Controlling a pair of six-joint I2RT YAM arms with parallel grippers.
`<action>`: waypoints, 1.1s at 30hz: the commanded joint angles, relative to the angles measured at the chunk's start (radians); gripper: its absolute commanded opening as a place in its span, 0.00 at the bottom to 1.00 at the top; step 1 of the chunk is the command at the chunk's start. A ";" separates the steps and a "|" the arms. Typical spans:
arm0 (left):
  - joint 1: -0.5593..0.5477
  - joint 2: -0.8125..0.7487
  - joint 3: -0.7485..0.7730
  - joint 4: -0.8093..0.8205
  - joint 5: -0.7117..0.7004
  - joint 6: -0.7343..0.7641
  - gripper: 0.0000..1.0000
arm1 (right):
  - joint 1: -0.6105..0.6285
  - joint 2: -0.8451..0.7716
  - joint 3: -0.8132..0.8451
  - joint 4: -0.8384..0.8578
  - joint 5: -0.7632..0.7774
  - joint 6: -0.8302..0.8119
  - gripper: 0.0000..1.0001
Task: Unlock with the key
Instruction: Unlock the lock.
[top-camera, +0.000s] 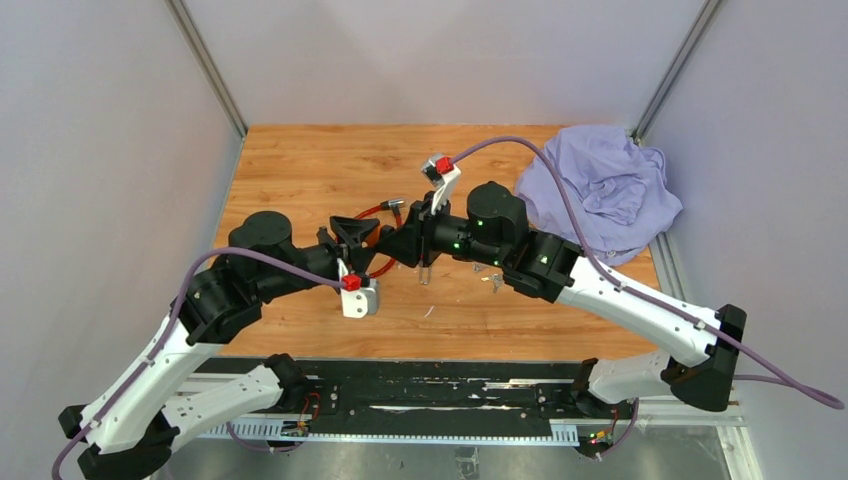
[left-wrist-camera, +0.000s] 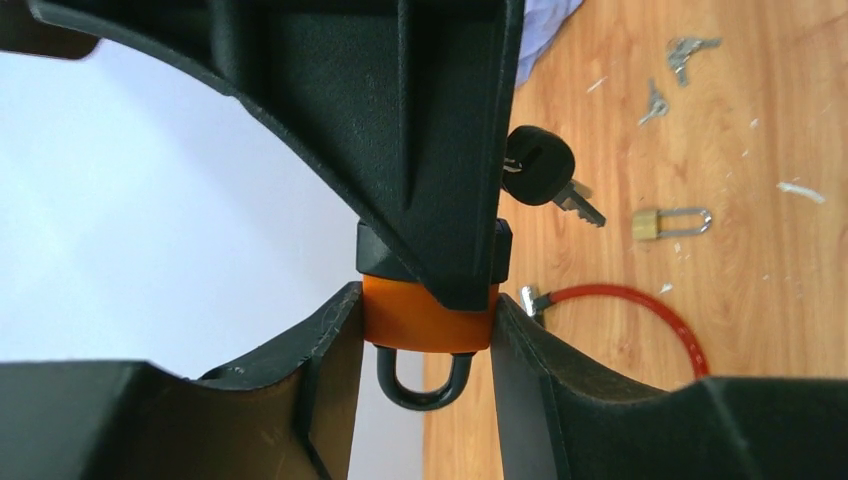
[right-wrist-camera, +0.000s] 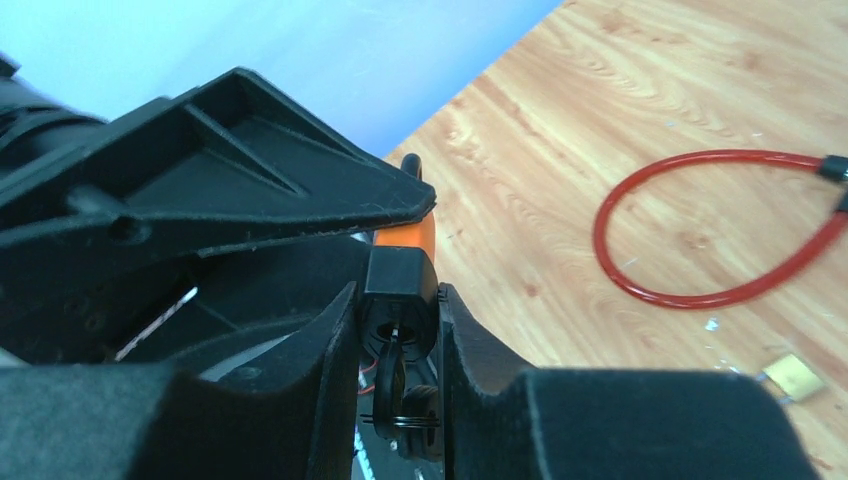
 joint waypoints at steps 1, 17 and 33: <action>-0.009 -0.045 -0.014 0.049 0.132 -0.037 0.53 | -0.082 -0.082 -0.131 0.196 -0.248 0.053 0.01; -0.011 -0.013 0.004 -0.010 0.215 -0.035 0.74 | -0.090 -0.111 -0.146 0.224 -0.361 0.027 0.00; -0.017 -0.040 -0.001 -0.009 0.180 0.078 0.20 | -0.103 -0.113 -0.150 0.205 -0.397 0.030 0.49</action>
